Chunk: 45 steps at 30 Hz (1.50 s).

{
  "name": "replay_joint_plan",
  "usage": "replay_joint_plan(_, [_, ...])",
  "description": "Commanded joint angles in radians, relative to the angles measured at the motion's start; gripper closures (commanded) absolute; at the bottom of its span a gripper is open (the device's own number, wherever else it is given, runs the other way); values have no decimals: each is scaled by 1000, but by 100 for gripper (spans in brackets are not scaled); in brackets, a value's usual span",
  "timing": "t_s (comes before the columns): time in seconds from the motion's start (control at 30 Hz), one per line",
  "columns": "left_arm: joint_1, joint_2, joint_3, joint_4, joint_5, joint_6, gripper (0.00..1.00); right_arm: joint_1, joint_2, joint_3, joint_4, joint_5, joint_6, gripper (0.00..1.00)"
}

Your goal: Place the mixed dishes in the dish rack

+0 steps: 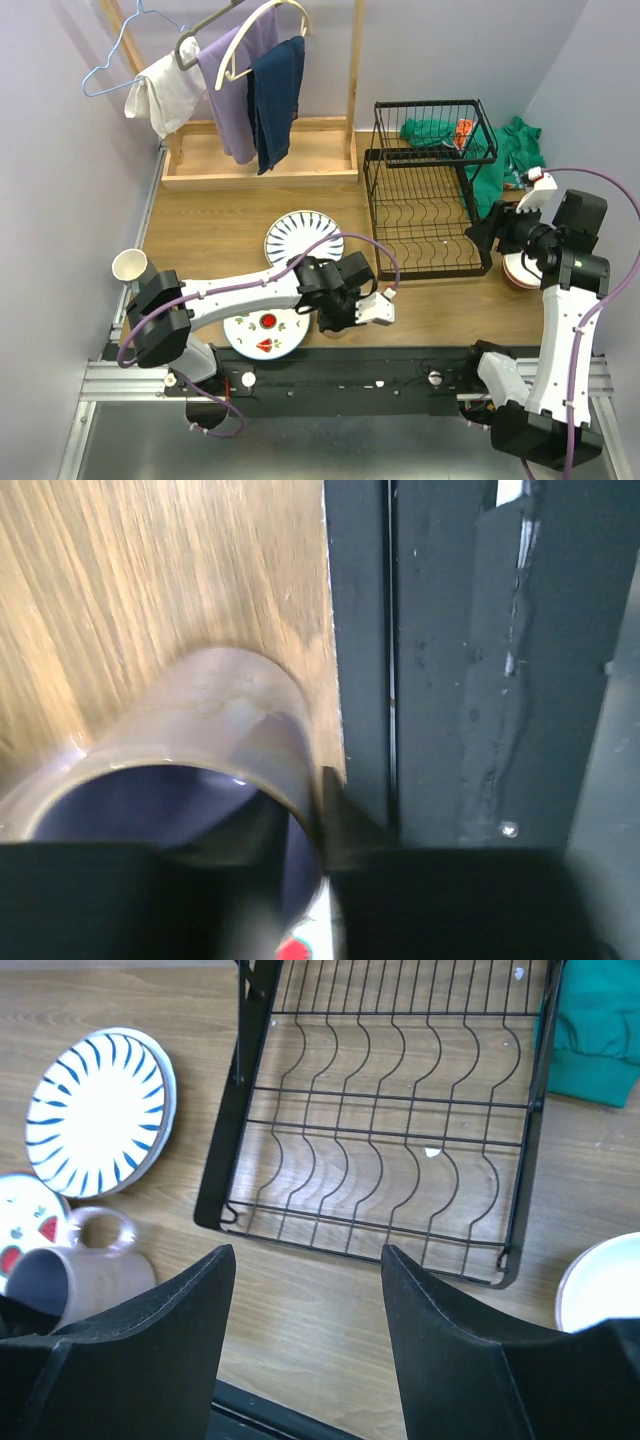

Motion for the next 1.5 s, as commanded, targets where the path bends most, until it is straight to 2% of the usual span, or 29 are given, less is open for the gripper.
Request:
replay_joint_plan(0.0, [-8, 1, 10, 13, 7, -1, 100, 2, 34, 38, 7, -51, 104, 32])
replay_joint_plan(0.07, [-6, -17, 17, 5, 11, -10, 100, 2, 57, 34, 21, -79, 144, 30])
replay_joint_plan(0.2, [-5, -83, 98, 10, -2, -33, 100, 2, 98, 6, 72, -248, 219, 27])
replay_joint_plan(0.27, [-6, -119, 131, 28, -25, -49, 100, 2, 100, -26, 115, -331, 307, 22])
replay_joint_plan(0.4, [-5, -137, 233, 66, -78, -85, 100, 2, 97, -156, 353, -513, 560, 16])
replay_joint_plan(0.5, [-5, -136, 278, 123, -152, -93, 100, 2, 141, -187, 370, -605, 629, 15])
replay_joint_plan(0.63, [-5, -187, 222, 321, -277, -98, 100, 2, 258, -186, 241, -741, 608, 15])
replay_joint_plan(0.67, [-5, -206, 185, 437, -301, -81, 100, 2, 276, -204, 271, -760, 664, 15])
replay_joint_plan(0.7, [-9, -227, 89, 503, -313, -51, 100, 2, 269, -276, 438, -777, 759, 15])
replay_joint_plan(0.73, [-12, -269, 38, 618, -330, -20, 100, 2, 260, -305, 516, -803, 927, 15])
replay_joint_plan(0.77, [-18, -286, -13, 673, -345, 75, 100, 2, 249, -322, 549, -801, 956, 15])
replay_joint_plan(0.8, [-23, -298, -102, 718, -348, 116, 100, 2, 249, -306, 485, -786, 936, 15])
replay_joint_plan(0.83, [-23, -316, -140, 756, -344, 158, 100, 2, 250, -286, 428, -752, 813, 15])
replay_joint_plan(0.87, [-23, -324, -183, 860, -348, 255, 100, 2, 253, -260, 375, -742, 740, 15])
replay_joint_plan(0.93, [-23, -344, -286, 1003, -338, 342, 100, 2, 250, -208, 269, -706, 601, 15])
replay_joint_plan(1.03, [-23, -363, -384, 1106, -260, 506, 100, 2, 237, -180, 239, -698, 573, 16])
replay_joint_plan(1.17, [-38, -361, -435, 1078, -168, 788, 100, 2, 224, -132, 192, -605, 566, 18])
replay_joint_plan(1.23, [-37, -350, -422, 1016, -149, 937, 100, 3, 229, -103, 91, -494, 515, 19])
replay_joint_plan(1.3, [-48, -334, -396, 886, -160, 1021, 100, 7, 229, -75, 19, -426, 499, 20])
replay_joint_plan(1.33, [-52, -312, -360, 822, -198, 1127, 100, 7, 232, -72, -2, -390, 488, 20])
replay_joint_plan(1.4, [-78, -285, -345, 704, -264, 1224, 100, 13, 246, -74, -28, -376, 497, 21])
replay_joint_plan(1.47, [-98, -231, -320, 642, -411, 1296, 100, 16, 265, -78, -52, -373, 531, 21])
